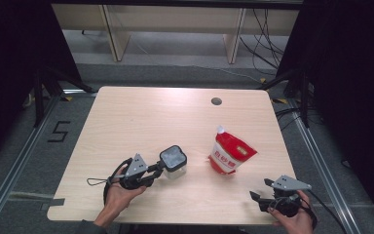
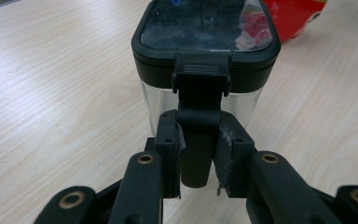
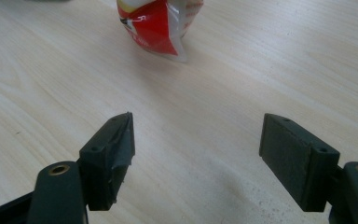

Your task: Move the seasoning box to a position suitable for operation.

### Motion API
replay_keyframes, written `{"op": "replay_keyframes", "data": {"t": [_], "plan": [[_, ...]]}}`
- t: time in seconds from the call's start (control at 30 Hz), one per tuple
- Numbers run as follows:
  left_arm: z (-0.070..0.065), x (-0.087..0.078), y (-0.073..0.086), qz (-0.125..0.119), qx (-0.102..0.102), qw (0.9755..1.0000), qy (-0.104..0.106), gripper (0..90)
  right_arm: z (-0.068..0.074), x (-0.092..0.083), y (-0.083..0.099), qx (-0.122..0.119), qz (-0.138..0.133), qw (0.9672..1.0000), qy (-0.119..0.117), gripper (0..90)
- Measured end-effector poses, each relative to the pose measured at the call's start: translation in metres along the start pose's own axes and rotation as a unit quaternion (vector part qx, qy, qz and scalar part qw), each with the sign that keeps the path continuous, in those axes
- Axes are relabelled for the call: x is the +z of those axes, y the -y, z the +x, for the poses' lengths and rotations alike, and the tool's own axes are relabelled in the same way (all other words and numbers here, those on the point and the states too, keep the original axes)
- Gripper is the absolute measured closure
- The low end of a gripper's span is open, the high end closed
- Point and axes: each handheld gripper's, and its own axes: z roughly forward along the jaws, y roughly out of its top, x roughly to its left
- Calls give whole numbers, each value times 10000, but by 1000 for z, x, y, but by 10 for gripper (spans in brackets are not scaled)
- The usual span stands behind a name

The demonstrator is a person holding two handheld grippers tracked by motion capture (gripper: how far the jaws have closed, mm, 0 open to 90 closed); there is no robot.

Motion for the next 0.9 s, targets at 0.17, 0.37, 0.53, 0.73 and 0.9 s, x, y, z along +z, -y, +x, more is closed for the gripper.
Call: {"op": "replay_keyframes", "data": {"t": [0.17,0.37,0.53,0.73,0.9], "plan": [[-5,-2,2,-50,78,9997,227,723,0,0,-1,-15,-21,10000,20,275],[-13,-6,5,-27,270,9982,543,723,1,0,0,16,24,10000,1,275],[-23,-6,4,-76,417,9948,926,722,0,1,-1,-31,-10,10000,-56,275],[-24,-7,5,-60,524,9930,1059,723,-2,1,-2,-222,16,9996,-188,276],[-25,-8,6,-123,668,9903,1210,722,-1,1,-1,-241,-39,9997,-64,277]]}}
